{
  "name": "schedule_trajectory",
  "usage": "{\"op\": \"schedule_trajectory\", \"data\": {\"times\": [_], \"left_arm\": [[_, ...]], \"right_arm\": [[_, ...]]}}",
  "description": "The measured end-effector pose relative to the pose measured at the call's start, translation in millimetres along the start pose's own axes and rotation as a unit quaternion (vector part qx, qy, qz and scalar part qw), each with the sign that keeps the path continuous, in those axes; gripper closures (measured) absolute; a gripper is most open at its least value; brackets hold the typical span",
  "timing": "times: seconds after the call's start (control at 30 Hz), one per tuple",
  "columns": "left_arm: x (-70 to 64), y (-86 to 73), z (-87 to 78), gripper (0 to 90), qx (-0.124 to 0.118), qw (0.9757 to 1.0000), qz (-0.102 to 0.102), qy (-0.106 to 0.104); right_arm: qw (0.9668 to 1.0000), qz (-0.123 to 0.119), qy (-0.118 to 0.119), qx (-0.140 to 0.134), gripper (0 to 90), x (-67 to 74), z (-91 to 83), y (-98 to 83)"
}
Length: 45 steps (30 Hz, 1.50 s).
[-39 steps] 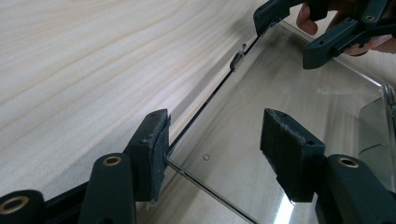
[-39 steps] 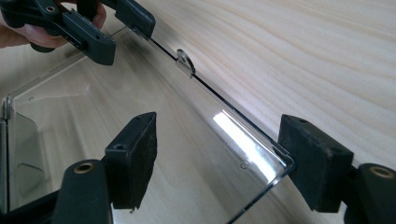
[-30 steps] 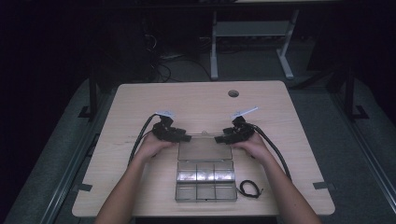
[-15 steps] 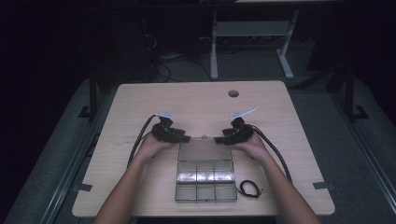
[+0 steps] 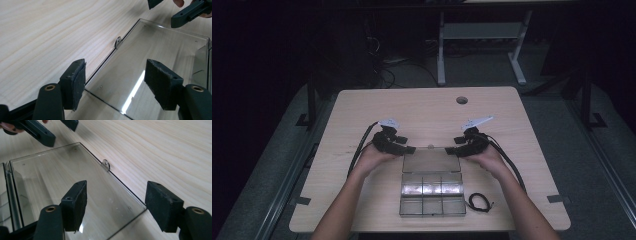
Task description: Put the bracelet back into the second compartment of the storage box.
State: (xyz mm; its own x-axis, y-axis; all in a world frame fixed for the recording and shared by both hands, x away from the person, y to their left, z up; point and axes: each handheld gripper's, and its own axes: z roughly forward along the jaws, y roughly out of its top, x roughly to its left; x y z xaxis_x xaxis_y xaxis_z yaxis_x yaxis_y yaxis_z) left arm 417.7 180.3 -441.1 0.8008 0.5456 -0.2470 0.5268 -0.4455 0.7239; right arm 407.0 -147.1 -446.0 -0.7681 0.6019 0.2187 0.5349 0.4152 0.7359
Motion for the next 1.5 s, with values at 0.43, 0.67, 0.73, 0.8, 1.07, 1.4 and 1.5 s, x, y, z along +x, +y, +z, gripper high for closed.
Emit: {"op": "schedule_trajectory", "data": {"times": [0.43, 0.67, 0.73, 0.8, 1.07, 1.4, 1.5], "left_arm": [[-23.1, -9.2, -21.8, 23.3, -0.001, 0.9992, 0.034, 0.023], [-37.9, -17.0, -29.3, 17.3, -0.003, 0.998, 0.049, 0.039], [-42.0, -19.1, -33.3, 16.1, -0.002, 0.9978, 0.05, 0.044], [-46.2, -21.6, -39.1, 15.6, -0.009, 0.9976, 0.053, 0.045], [-58.1, -33.3, -57.0, 15.6, -0.018, 0.997, 0.055, 0.052], [-70.8, -52.5, -76.7, 15.6, -0.032, 0.9966, 0.049, 0.057], [-75.2, -58.3, -80.5, 15.6, -0.034, 0.9965, 0.05, 0.058]], "right_arm": [[0.9997, -0.014, -0.011, -0.015, 34.5, 13.6, -26.9, -5.5], [0.9994, -0.014, -0.016, -0.027, 34.3, 19.9, -35.3, -6.1], [0.9993, -0.016, -0.017, -0.03, 34.3, 22.0, -38.1, -6.2], [0.9992, -0.016, -0.017, -0.033, 34.3, 25.1, -42.7, -6.8], [0.9986, -0.022, -0.019, -0.044, 34.3, 37.2, -58.3, -20.4], [0.9984, -0.021, -0.018, -0.048, 34.3, 50.7, -79.3, -40.7], [0.9983, -0.021, -0.018, -0.052, 34.4, 53.4, -85.2, -46.4]]}}
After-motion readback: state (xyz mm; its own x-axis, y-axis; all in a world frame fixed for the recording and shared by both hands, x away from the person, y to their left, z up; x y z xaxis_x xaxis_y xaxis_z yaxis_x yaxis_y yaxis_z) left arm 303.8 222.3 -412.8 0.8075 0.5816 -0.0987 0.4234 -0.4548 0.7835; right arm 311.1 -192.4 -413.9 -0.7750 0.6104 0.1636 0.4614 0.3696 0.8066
